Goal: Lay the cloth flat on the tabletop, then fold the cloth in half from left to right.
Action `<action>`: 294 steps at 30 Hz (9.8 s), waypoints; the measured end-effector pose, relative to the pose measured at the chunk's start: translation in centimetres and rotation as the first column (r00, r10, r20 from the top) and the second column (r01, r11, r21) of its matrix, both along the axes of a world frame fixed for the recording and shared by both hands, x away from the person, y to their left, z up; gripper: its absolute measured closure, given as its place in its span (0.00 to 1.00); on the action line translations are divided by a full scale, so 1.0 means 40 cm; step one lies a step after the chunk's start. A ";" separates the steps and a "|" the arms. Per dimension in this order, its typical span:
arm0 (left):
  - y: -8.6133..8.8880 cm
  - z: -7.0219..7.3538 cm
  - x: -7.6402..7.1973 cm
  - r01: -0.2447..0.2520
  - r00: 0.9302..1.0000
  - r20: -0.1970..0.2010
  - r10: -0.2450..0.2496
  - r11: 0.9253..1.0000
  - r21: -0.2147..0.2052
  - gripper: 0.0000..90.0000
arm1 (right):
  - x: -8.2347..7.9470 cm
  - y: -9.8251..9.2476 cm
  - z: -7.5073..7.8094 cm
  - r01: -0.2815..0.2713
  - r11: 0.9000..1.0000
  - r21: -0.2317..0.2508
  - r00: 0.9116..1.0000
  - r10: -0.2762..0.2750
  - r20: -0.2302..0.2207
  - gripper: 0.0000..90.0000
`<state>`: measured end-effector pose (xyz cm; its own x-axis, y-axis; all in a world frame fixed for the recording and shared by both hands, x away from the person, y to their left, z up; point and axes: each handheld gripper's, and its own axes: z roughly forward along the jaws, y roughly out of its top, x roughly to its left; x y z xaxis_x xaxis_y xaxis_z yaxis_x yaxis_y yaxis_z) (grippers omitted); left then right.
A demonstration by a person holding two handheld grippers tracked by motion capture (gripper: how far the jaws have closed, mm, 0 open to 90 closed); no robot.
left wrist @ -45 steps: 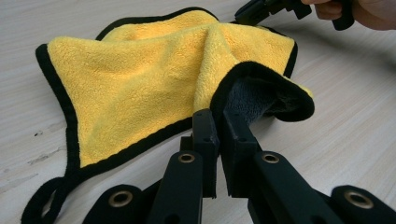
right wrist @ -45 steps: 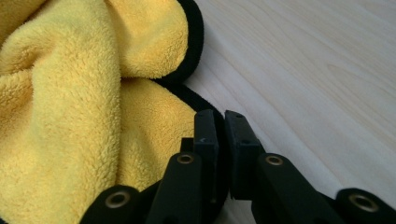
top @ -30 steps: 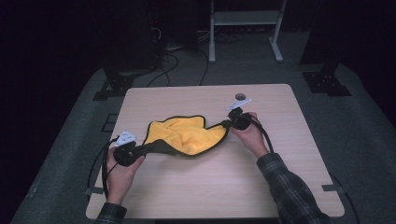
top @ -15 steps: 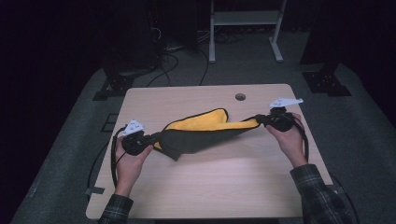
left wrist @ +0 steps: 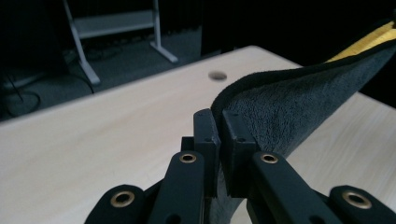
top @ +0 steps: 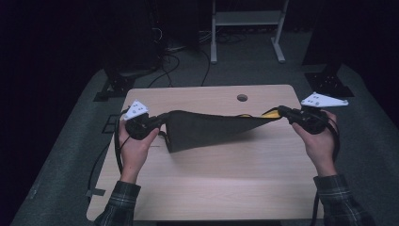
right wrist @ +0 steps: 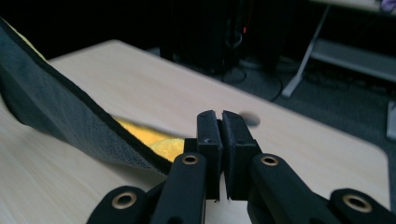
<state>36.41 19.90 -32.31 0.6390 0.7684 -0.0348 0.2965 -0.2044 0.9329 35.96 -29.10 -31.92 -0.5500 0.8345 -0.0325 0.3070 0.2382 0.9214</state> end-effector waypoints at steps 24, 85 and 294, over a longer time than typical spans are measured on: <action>0.003 0.202 0.147 -0.078 0.983 0.161 0.089 0.994 -0.074 0.95 | 0.073 0.030 0.203 0.052 0.997 0.059 0.977 -0.063 0.203 0.96; 0.051 -0.261 -0.128 0.127 0.962 -0.246 -0.121 0.992 0.011 0.95 | -0.166 0.006 -0.247 -0.150 0.987 -0.059 0.957 0.130 -0.261 0.95; -0.582 -0.308 0.165 0.399 0.834 -0.322 -0.447 0.893 -0.207 0.98 | -0.132 -0.083 -0.418 0.001 0.990 -0.141 0.954 -0.043 -0.297 0.24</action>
<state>42.99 -3.39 -44.62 0.8267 0.3990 -0.3967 0.5205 -0.2744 0.8086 30.66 -32.41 -48.64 -0.5338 0.8454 0.0152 0.5697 0.3463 0.7453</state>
